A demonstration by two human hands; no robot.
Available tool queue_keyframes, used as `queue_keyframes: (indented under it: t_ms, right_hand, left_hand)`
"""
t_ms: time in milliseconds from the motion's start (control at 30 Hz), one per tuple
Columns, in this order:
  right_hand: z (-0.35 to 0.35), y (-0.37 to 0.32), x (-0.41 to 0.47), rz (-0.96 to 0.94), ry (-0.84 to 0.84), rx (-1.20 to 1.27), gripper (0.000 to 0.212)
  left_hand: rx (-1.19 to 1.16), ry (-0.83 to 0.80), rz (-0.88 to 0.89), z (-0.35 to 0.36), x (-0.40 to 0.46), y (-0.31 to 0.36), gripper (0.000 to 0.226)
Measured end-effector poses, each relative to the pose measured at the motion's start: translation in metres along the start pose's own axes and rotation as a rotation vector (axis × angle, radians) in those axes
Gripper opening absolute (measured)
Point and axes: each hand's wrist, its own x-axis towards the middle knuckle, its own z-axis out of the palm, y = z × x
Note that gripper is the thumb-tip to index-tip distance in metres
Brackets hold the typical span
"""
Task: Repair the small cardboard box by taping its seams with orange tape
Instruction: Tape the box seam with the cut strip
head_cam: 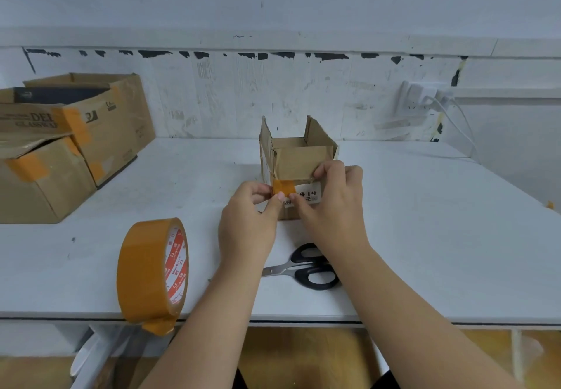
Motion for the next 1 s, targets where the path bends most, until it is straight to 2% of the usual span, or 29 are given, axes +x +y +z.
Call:
queue_keyframes:
  t_ms: [167, 267, 367, 433, 533, 733, 900, 1000]
  right_hand:
    - [0.003, -0.003, -0.001, 0.004, 0.008, -0.03, 0.047]
    - [-0.002, -0.004, -0.001, -0.027, 0.005, -0.003, 0.039]
    - [-0.013, -0.009, -0.001, -0.04, -0.029, 0.116, 0.02]
    - [-0.019, -0.011, -0.001, -0.022, -0.083, 0.223, 0.016]
    - [-0.025, -0.012, 0.001, -0.002, -0.128, 0.308, 0.025]
    - [-0.028, -0.004, 0.005, 0.051, -0.073, 0.297, 0.049]
    - [-0.028, 0.0, 0.008, 0.019, -0.158, 0.214, 0.07]
    - [-0.029, -0.002, 0.009, -0.038, -0.224, 0.179, 0.073]
  left_hand:
    - [-0.035, 0.003, -0.014, 0.0, 0.002, -0.001, 0.015]
    - [-0.044, 0.007, -0.001, 0.0, 0.003, -0.004, 0.018]
    - [-0.086, 0.014, -0.022, -0.001, 0.005, -0.005, 0.017]
    - [-0.123, 0.018, -0.045, -0.001, 0.005, -0.006, 0.017]
    - [-0.135, 0.02, -0.056, 0.001, 0.005, -0.006, 0.017]
    - [-0.139, 0.005, -0.066, -0.001, 0.006, -0.005, 0.014]
    - [-0.1, 0.093, -0.061, -0.006, 0.001, 0.006, 0.031]
    - [-0.127, 0.092, 0.004, -0.006, -0.001, 0.009, 0.036]
